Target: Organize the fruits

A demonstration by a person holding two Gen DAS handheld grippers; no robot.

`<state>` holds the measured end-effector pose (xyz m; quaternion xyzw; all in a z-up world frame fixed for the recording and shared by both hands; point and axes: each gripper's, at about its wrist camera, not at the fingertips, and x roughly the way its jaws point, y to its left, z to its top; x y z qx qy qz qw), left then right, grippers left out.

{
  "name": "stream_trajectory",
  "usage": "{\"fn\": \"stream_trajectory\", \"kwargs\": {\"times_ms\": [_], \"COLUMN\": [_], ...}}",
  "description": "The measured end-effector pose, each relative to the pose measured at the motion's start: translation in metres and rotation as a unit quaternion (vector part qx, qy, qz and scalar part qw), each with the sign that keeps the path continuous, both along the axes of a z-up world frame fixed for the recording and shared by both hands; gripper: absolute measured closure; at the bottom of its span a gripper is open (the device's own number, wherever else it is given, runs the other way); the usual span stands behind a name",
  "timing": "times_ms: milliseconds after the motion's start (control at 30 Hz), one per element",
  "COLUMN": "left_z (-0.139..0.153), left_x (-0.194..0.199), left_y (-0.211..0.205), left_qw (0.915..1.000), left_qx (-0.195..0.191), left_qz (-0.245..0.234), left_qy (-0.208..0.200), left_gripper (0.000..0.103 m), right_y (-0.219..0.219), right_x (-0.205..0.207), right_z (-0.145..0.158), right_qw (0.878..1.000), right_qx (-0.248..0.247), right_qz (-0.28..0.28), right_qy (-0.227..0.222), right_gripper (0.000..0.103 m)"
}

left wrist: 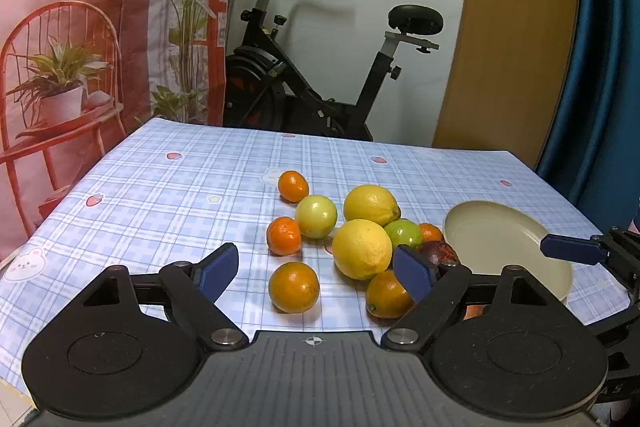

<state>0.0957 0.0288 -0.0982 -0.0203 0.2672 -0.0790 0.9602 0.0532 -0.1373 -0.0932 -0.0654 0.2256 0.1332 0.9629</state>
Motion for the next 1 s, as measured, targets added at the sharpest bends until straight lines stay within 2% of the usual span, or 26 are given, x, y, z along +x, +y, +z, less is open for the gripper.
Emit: {"fn": "stream_trajectory", "kwargs": {"times_ms": [333,433,600,733,900,1000], "left_z": [-0.006,-0.007,-0.009,-0.012,-0.014,-0.017], "left_x": [0.001,0.001,0.002,0.004,0.003,0.005], "left_y": [0.004,0.005,0.008,0.007,0.005,0.004], "left_qw": [0.9997,0.9995,0.9990,0.9981,0.9966,0.9952], "left_qx": [-0.014,-0.018,-0.030,-0.041,-0.056,-0.068], "left_qz": [-0.011,-0.016,-0.024,-0.036,-0.051,-0.059], "left_qy": [0.014,0.019,0.023,0.028,0.031,0.038], "left_gripper": [0.020,0.020,0.021,0.021,0.021,0.021], "right_y": [0.019,0.029,0.050,0.053,0.040,0.026], "right_x": [0.002,0.008,0.016,0.021,0.024,0.024], "right_z": [-0.013,-0.020,-0.038,-0.052,-0.053,-0.050], "right_qw": [0.998,0.996,0.986,0.982,0.989,0.995], "right_qx": [-0.034,-0.064,-0.144,-0.167,-0.128,-0.072], "right_qz": [0.041,0.055,0.079,0.077,0.063,0.043], "right_qy": [0.015,0.019,0.023,0.031,0.041,0.060], "right_gripper": [0.019,0.024,0.032,0.035,0.035,0.035]}}
